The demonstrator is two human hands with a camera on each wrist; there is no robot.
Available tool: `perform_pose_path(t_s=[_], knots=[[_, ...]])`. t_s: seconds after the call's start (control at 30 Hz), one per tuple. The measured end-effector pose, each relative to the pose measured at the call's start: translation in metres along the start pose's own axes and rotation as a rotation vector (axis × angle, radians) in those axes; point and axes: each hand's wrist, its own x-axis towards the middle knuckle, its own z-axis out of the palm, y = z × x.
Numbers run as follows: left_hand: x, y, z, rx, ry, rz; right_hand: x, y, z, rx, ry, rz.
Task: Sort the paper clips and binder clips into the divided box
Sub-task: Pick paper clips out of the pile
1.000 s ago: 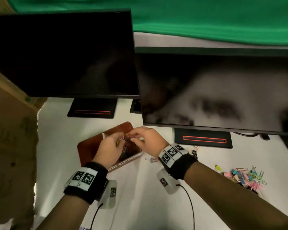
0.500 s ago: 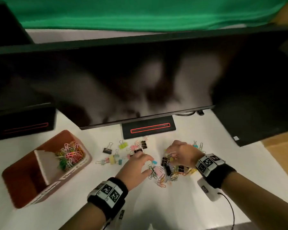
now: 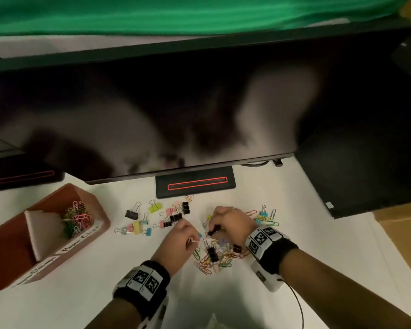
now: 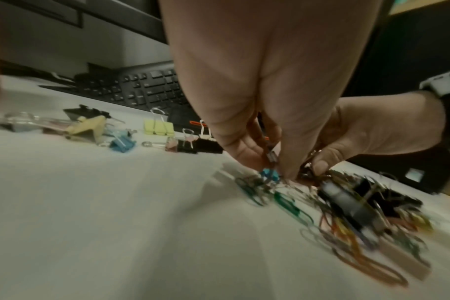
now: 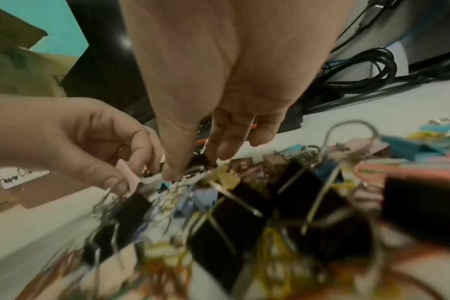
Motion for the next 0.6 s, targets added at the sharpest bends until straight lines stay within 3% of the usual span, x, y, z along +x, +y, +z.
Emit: perform_pose_path(t_s=[0.17,0.3,0.43,0.53,0.6], knots=[[-0.002,-0.011,-0.016,-0.083,0.237,-0.085,0.01,0.009,-0.011,0.076,0.159,0.054],[-0.016,-0.017,-0.012,0.058,0.329,-0.06,0.004,0.003,-0.004,0.054,0.271,-0.026],[-0.033,-0.022,0.002,0.112,0.248,-0.051,-0.015,-0.006,0.007,0.02,0.148,-0.186],[-0.037,-0.027,0.012,0.088,0.139,-0.079,-0.024,-0.007,0.017,-0.131,-0.019,-0.194],[-0.034,-0.027,0.017,0.087,0.145,-0.076,-0.026,-0.007,0.023,-0.229,-0.065,-0.191]])
